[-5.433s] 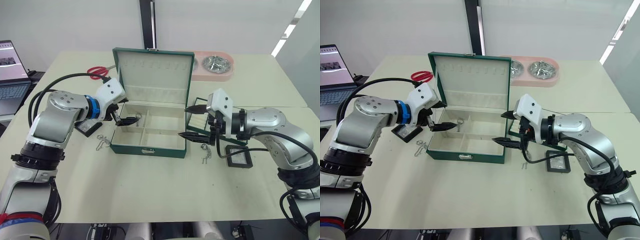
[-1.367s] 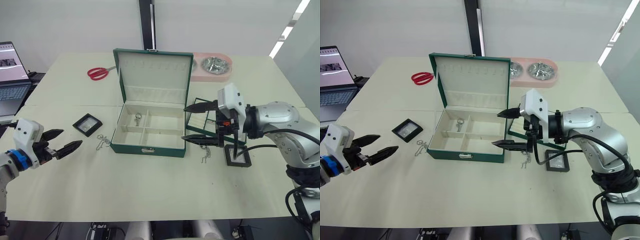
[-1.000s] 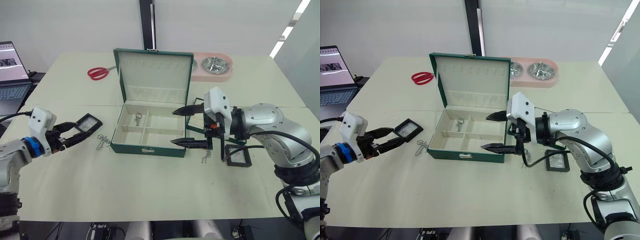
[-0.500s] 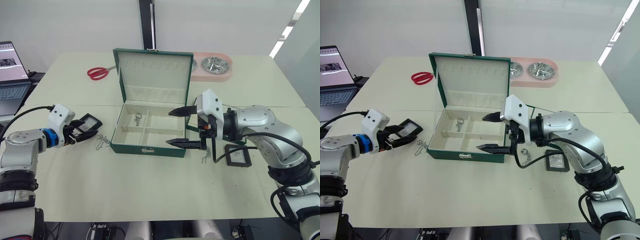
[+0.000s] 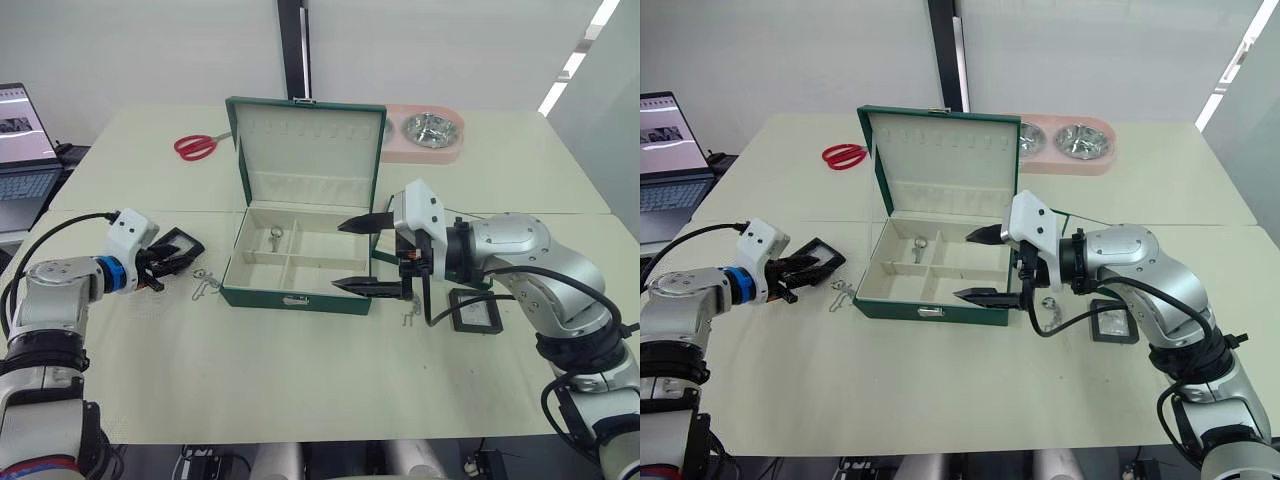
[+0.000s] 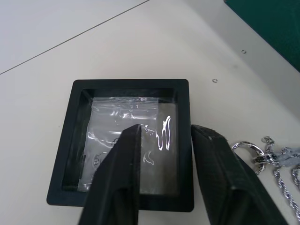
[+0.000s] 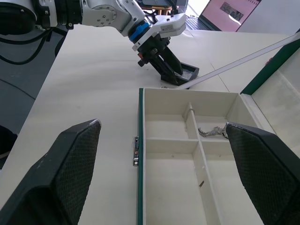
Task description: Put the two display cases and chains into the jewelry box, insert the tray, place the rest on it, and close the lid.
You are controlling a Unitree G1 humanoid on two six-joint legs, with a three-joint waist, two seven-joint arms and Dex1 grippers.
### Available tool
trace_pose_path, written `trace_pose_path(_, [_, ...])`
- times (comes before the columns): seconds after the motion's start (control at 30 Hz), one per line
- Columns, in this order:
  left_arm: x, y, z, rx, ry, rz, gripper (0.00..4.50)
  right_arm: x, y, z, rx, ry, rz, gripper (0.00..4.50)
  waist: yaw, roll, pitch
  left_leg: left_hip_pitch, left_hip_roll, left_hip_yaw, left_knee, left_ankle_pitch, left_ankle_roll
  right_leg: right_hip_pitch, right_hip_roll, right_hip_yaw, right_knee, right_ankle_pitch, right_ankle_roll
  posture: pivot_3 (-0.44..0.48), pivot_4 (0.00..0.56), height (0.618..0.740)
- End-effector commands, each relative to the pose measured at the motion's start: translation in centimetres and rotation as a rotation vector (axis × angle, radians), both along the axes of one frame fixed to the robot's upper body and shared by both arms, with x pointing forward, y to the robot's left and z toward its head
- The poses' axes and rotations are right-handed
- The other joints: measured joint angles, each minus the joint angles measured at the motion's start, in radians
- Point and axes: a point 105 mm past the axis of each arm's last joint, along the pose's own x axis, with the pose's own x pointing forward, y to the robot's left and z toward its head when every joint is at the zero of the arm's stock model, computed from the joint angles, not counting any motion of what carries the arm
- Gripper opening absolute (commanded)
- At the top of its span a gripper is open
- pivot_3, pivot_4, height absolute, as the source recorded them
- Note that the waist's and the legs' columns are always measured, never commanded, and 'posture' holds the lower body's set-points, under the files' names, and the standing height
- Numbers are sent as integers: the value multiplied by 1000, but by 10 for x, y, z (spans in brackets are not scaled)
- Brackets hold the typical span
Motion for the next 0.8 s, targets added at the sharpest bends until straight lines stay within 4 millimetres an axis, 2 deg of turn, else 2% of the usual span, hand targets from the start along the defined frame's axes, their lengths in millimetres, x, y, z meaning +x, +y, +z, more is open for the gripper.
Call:
trace_pose_path(0.03, [2, -1, 1, 3, -8, -11, 438, -5, -1, 9, 11, -47, 8, 4500, 0, 0, 0, 0, 0, 0, 0, 0, 0, 0, 0, 0, 0, 0, 0, 0, 150, 740])
trace_pose_path(0.1, [2, 0, 2, 3, -10, -14, 20, -5, -1, 9, 11, -48, 6, 4500, 0, 0, 0, 0, 0, 0, 0, 0, 0, 0, 0, 0, 0, 0, 0, 0, 150, 740])
trace_pose_path(0.2, [1, 3, 5, -1, -18, -11, 20, -5, -2, 9, 11, -49, 3, 4500, 0, 0, 0, 0, 0, 0, 0, 0, 0, 0, 0, 0, 0, 0, 0, 0, 150, 740])
trace_pose_path(0.33, [-5, 11, 20, 1, -49, -11, 20, -6, -2, 9, 14, -53, -4, 4500, -2, 0, 0, 0, 0, 0, 0, 1, -1, 0, 0, 0, 0, 0, 0, 0, 150, 740])
trace_pose_path(0.47, [-18, 14, 50, 5, -114, -43, 20, -5, -5, 9, 12, -60, -22, 4500, -3, 0, 0, -1, 1, 0, 0, 1, -2, -1, 0, 0, 0, 0, 0, 0, 150, 740])
trace_pose_path(0.6, [-38, 3, 75, 9, -137, -134, 20, -3, -10, 7, 4, -68, -44, 4500, -2, 0, 0, -1, 0, 0, 0, 1, -2, -1, -1, 0, -1, 0, 0, 0, 150, 740])
trace_pose_path(0.73, [-58, -18, 88, 27, -115, -241, 20, -2, -16, 4, -15, -79, -71, 4500, 0, 0, 0, -1, 0, 0, -1, 0, -1, 0, -1, 0, -1, 0, 0, 0, 150, 740])
trace_pose_path(0.8, [-67, -36, 96, 22, -101, -318, 20, -1, -20, 3, -18, -84, -94, 4500, 0, 0, 0, -1, 0, 0, 0, 0, 1, 0, -1, 0, -1, 0, 0, 0, 150, 740])
